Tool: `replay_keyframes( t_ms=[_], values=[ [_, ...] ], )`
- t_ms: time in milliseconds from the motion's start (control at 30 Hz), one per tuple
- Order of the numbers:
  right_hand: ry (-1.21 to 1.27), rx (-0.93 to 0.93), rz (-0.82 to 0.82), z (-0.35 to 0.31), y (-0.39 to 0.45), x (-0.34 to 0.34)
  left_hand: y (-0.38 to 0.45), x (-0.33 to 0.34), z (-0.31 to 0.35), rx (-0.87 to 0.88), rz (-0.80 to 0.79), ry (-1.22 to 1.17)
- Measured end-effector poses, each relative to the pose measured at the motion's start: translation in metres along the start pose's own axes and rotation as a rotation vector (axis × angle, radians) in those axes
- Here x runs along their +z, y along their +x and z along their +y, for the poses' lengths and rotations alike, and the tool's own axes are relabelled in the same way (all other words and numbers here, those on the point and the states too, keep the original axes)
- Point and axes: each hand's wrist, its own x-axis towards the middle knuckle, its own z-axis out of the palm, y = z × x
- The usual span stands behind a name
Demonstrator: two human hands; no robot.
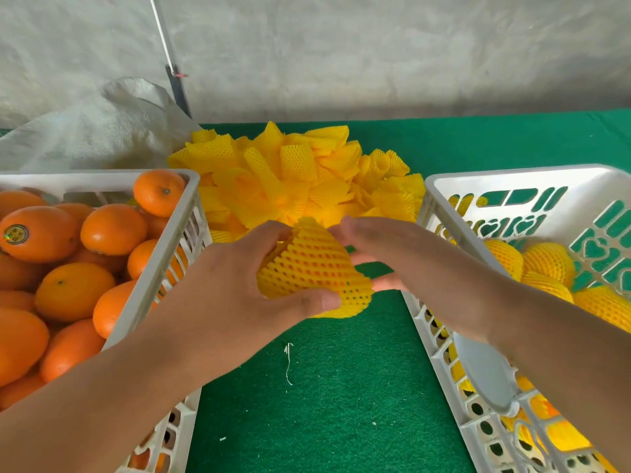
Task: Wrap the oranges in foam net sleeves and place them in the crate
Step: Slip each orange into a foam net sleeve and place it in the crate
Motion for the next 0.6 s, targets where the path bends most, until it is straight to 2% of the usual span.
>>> replay_keyframes(
  t_ms=[100, 167, 300, 400, 600],
  values=[
    [0.007, -0.086, -0.146, -0.001, 0.001, 0.004, 0.000, -0.001, 0.002, -0.037, -0.029, -0.039],
    [-0.009, -0.148, -0.159, 0.003, -0.005, 0.005, 0.000, -0.002, 0.004, -0.025, -0.052, -0.024],
    [0.006, -0.208, 0.038, 0.008, -0.007, 0.006, 0.001, 0.000, 0.004, -0.060, -0.113, -0.010],
    [-0.095, -0.227, 0.152, 0.011, -0.004, 0.009, 0.001, 0.001, -0.002, -0.115, -0.142, -0.030],
    [-0.338, -0.332, 0.256, 0.014, -0.004, 0.010, 0.005, 0.002, -0.010, -0.182, -0.357, -0.201]
  ],
)
